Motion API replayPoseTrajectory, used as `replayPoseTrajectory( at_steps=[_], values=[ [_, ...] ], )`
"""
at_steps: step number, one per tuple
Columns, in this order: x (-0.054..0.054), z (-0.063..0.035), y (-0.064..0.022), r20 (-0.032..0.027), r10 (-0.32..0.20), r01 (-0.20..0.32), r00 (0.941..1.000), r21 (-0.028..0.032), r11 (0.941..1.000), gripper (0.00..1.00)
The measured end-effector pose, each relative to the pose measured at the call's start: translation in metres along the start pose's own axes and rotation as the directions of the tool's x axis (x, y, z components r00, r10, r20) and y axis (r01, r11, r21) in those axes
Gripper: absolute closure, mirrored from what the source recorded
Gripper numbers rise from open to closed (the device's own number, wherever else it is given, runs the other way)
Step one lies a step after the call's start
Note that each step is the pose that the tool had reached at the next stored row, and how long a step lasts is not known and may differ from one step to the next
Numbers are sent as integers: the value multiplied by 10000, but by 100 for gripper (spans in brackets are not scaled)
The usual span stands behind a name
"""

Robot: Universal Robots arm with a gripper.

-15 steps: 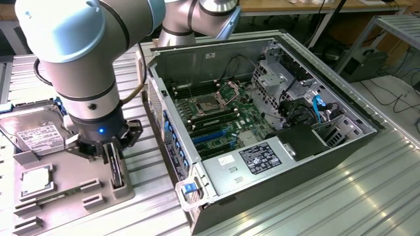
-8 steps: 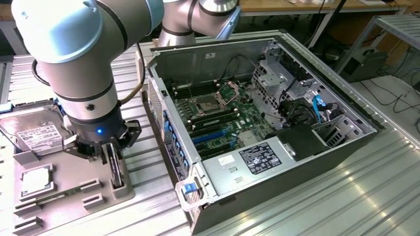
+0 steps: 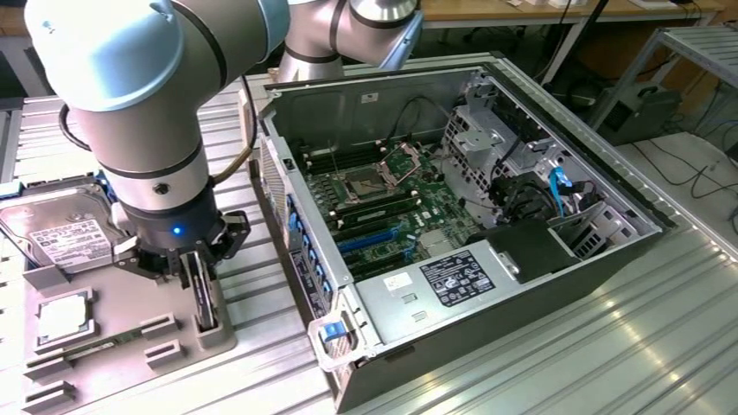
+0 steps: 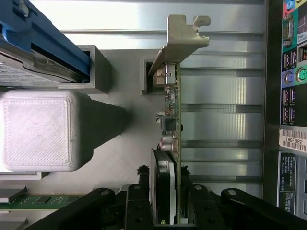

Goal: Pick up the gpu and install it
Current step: 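Pick up the gpu and move the gpu toward the slot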

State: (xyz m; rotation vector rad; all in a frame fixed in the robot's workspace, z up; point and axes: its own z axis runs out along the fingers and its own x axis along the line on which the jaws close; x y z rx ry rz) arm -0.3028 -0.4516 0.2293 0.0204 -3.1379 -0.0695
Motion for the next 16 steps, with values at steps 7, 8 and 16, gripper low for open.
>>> replayPoseTrajectory(
  at_steps=[7, 8, 16],
  values=[
    [0, 0, 0, 1, 0, 0, 10000, 0, 10000, 72],
    [0, 0, 0, 0, 0, 0, 10000, 0, 10000, 72],
    [0, 0, 0, 0, 0, 0, 10000, 0, 10000, 72]
  ],
)
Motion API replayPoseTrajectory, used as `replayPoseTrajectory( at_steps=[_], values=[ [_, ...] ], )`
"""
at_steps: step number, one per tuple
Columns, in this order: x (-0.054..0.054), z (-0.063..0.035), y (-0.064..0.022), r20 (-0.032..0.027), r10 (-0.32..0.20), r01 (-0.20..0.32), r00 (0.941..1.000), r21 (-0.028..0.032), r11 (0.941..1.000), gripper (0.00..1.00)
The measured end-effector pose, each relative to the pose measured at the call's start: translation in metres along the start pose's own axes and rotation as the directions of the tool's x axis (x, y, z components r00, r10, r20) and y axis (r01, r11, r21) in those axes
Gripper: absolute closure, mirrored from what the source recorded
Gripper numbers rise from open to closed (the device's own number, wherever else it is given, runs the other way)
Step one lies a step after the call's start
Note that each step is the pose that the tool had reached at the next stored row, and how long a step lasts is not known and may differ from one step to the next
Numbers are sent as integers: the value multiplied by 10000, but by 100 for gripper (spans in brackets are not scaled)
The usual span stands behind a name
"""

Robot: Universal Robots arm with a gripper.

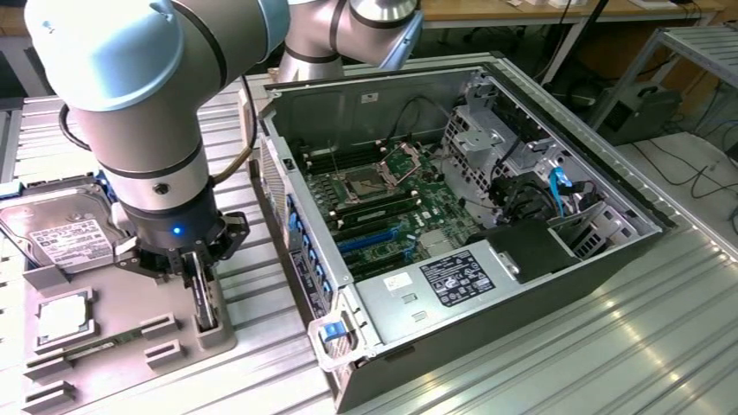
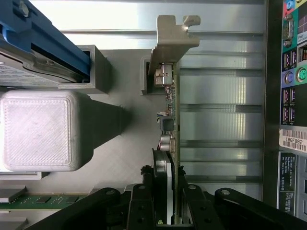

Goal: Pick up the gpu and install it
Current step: 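Pick up the gpu and move the gpu toward the slot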

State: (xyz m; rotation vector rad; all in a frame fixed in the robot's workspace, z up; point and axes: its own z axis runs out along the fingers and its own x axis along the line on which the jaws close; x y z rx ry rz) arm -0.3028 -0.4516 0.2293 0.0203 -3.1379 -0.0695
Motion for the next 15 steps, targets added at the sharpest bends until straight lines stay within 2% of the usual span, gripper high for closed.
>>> replayPoseTrajectory(
  at_steps=[4, 15],
  values=[
    [0, -50, 2, 1, 0, 0, 10000, -1, 10000, 72],
    [1, -559, 25, 1, 0, 0, 10000, 0, 10000, 72]
  ],
)
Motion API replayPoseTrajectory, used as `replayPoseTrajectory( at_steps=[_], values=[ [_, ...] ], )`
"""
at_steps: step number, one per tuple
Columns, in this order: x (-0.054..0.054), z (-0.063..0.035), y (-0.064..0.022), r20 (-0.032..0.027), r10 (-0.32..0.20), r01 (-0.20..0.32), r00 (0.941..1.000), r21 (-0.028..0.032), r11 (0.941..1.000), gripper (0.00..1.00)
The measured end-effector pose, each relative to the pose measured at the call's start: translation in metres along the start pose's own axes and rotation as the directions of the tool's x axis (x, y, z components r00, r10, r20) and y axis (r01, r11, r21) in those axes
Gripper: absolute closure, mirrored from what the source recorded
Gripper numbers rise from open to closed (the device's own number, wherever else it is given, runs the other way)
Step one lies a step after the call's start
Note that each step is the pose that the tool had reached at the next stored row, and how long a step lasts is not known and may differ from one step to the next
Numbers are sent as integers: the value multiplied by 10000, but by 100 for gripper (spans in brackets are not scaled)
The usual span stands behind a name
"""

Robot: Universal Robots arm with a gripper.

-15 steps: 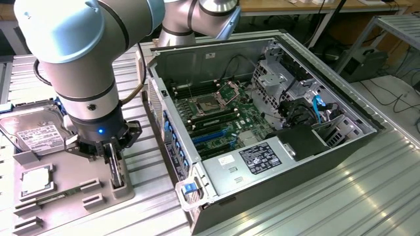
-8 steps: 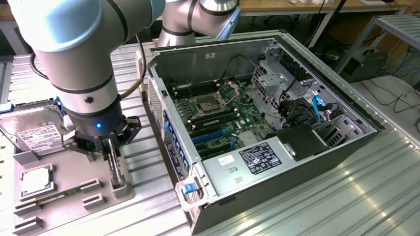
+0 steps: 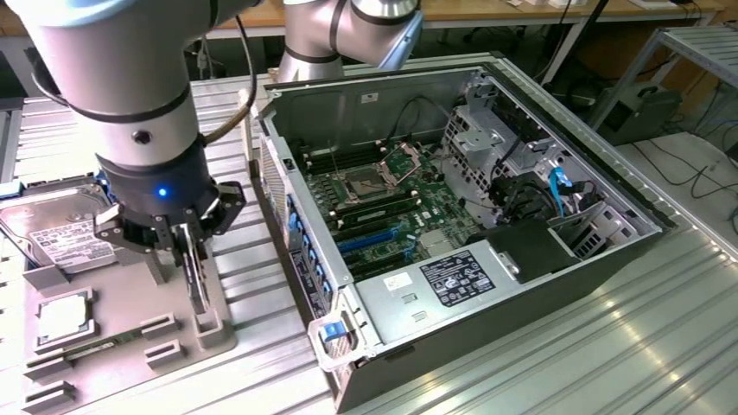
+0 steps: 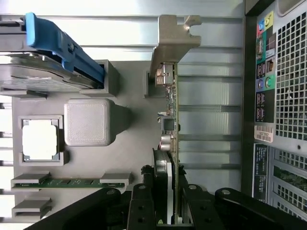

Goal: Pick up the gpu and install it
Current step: 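Pick up the gpu and move the gpu toward the slot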

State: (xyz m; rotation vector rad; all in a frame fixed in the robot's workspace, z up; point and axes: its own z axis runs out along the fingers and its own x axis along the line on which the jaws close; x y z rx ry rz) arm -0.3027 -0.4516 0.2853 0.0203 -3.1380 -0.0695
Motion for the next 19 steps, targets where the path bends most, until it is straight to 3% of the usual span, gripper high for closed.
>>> replayPoseTrajectory(
  at_steps=[19],
  values=[
    [2, -908, 40, -1, 0, 0, 10000, 1, 10000, 72]
  ],
)
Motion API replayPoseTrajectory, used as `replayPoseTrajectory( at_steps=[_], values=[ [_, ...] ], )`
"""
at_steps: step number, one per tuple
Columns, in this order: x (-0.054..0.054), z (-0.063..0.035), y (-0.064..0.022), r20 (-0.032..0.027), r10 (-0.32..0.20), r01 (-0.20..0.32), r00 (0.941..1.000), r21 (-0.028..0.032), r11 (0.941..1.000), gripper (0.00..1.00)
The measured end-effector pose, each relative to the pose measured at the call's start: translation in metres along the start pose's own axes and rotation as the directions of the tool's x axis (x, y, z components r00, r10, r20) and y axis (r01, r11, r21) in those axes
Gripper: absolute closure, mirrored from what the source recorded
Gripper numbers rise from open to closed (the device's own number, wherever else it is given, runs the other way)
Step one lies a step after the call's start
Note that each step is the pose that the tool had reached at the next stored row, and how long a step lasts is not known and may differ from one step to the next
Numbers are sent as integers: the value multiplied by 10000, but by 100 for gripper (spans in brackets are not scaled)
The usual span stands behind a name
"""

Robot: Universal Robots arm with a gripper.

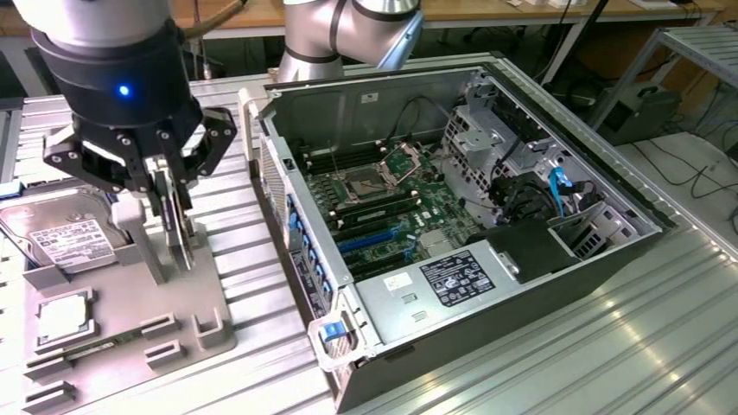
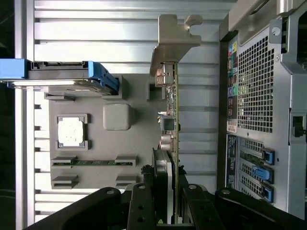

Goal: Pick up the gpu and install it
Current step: 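Pick up the gpu and move the gpu toward the slot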

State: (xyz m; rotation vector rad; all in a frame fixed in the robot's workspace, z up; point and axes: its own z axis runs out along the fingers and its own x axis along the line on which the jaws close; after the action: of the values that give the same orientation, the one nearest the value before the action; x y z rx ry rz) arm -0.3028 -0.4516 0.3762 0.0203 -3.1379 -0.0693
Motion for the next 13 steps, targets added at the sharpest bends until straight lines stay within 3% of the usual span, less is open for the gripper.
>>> replayPoseTrajectory(
  at_steps=[7, 11, 13],
  values=[
    [0, -315, 15, 0, -1, 1, 10000, -3, 10000, 72],
    [1, -447, 24, 1, -1, 1, 10000, -24, 10000, 72],
    [1, -462, 25, 3, 0, 0, 10000, -27, 10000, 72]
  ],
)
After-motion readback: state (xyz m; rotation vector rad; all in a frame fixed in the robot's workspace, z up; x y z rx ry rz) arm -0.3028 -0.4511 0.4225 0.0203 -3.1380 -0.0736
